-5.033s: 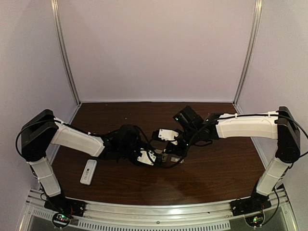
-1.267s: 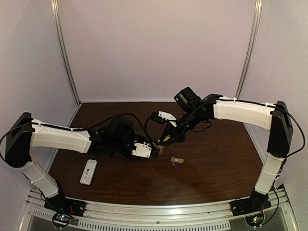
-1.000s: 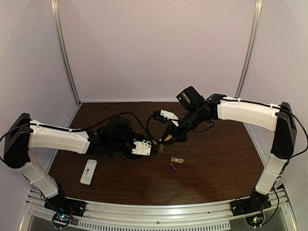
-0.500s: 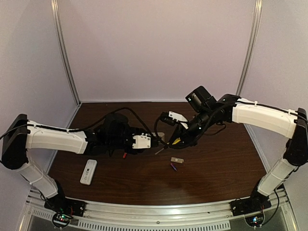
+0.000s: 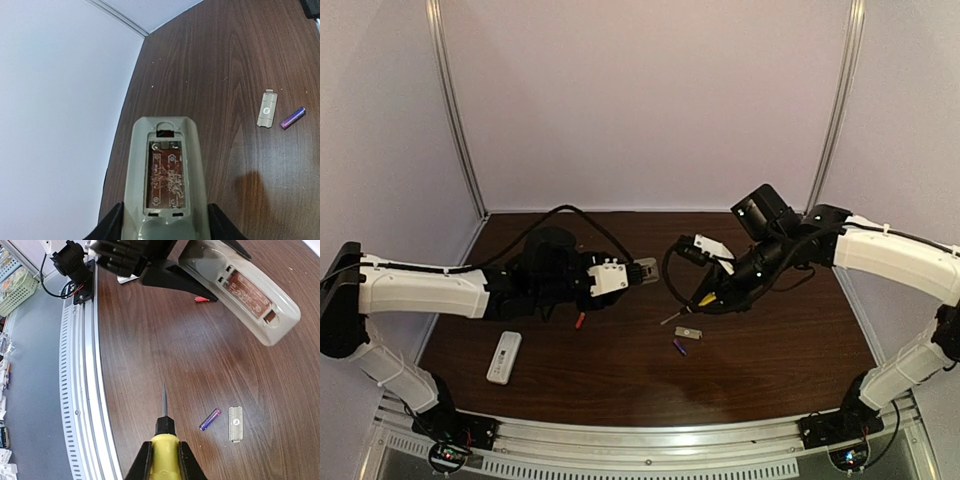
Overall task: Unload the batteries from the remote control
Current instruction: Remove the battery from the remote control without the battery cover, then place the remote control without batteries at the center of the board, then pass from the right arm to the left
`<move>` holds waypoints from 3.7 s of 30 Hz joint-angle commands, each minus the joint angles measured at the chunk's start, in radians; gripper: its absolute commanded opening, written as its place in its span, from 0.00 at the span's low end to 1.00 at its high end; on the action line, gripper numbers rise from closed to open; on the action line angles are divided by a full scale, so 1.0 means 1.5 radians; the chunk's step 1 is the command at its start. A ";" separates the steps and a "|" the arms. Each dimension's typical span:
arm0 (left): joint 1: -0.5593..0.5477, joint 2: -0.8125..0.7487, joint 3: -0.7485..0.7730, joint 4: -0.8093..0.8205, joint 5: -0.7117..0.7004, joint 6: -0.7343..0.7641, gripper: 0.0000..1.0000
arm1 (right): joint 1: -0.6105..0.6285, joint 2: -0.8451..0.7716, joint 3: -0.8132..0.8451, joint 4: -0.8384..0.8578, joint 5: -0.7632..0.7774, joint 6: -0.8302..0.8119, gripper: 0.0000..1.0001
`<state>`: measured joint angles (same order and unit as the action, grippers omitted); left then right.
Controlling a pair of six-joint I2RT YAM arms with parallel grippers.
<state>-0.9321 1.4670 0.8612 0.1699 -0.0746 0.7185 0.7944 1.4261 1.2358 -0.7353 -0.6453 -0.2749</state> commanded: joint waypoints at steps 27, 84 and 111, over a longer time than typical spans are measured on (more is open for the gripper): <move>-0.026 -0.060 -0.059 -0.103 -0.386 -0.751 0.00 | 0.011 -0.159 -0.158 0.286 0.274 0.335 0.00; 0.025 -0.066 -0.269 -0.062 -0.275 -1.046 0.96 | 0.049 -0.119 -0.215 0.342 0.277 0.349 0.00; -0.021 -0.058 0.019 -0.023 0.211 -0.220 0.75 | 0.038 -0.100 -0.149 0.301 0.108 0.310 0.00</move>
<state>-0.9485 1.3041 0.8215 0.0853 0.0593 0.1726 0.8566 1.2583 0.9771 -0.2916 -0.3813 0.1802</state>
